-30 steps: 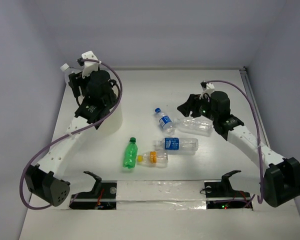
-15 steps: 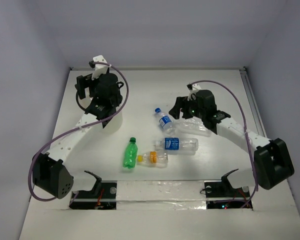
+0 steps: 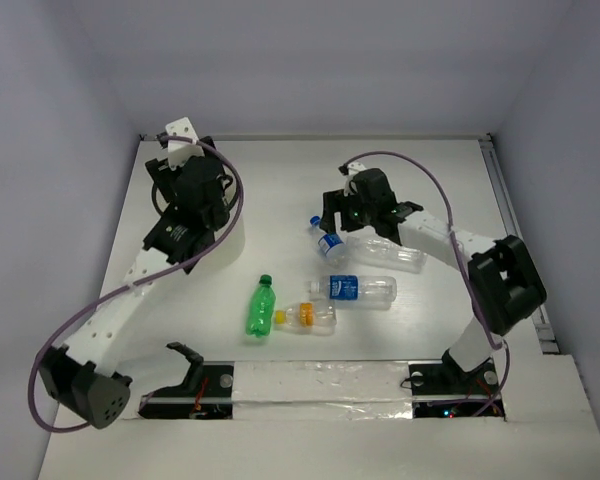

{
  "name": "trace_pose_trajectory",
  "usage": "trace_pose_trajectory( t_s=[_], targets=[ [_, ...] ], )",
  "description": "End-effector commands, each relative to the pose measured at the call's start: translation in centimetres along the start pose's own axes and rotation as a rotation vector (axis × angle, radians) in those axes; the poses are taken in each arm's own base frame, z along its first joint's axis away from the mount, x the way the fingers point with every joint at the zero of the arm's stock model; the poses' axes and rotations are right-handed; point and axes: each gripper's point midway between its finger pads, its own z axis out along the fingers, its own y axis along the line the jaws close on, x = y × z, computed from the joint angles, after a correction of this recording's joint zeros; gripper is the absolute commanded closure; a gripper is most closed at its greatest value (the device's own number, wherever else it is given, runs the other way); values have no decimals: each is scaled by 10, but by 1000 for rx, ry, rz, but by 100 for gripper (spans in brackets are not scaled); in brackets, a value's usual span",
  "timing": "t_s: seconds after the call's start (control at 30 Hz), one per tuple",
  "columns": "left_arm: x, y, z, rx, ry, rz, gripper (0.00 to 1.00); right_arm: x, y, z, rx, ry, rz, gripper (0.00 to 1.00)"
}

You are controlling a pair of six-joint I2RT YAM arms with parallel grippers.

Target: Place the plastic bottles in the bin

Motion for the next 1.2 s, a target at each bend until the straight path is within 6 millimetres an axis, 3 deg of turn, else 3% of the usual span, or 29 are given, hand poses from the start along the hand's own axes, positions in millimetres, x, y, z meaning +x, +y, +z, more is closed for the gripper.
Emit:
trace_pose_trajectory(
  t_s=[0.0,0.07,0.13,0.2,0.33,0.37,0.43,0.47,0.57,0.67,0.77,0.8,0.9,1.0,1.03,1.13,1.17],
  targets=[
    [-23,-28,-41,252,27,-176,35,-10,-2,8,56,14,-47,16],
    [-19,-43,-65,382,63,-186,43,-9,0,14,74,38,-48,17],
    [-7,-68,-98,548,129,-180,45,2,2,24,86,83,-53,17],
    [4,-82,-126,659,196,-170,47,-1,4,31,98,91,-57,18],
    [62,-93,-165,806,427,-125,47,11,-6,47,140,149,-60,18],
    [88,-90,-173,810,492,-126,45,14,-7,50,142,162,-60,18],
    [117,-81,-180,795,573,-118,40,17,-10,57,169,178,-72,19],
    [140,-73,-182,771,624,-115,28,18,-11,59,173,185,-72,20],
    [180,-61,-192,761,715,-124,15,22,-8,68,174,207,-74,22],
    [206,-54,-198,745,773,-156,11,22,-4,71,175,213,-73,25],
    [224,-43,-191,671,779,-149,10,19,-3,73,175,208,-58,33],
    [228,-42,-189,660,779,-149,10,17,4,71,166,197,-56,41],
    [247,-42,-188,640,796,-139,9,-1,13,64,140,142,-38,49],
    [266,-43,-188,630,822,-116,8,-34,30,43,96,51,-23,51],
    [268,-45,-188,633,825,-115,8,-56,39,27,76,-8,-21,51],
    [282,-42,-185,601,837,-85,8,-95,70,-5,-23,-112,-28,51],
    [285,-41,-184,591,839,-79,7,-116,82,-26,-65,-176,-31,51]
  ],
)
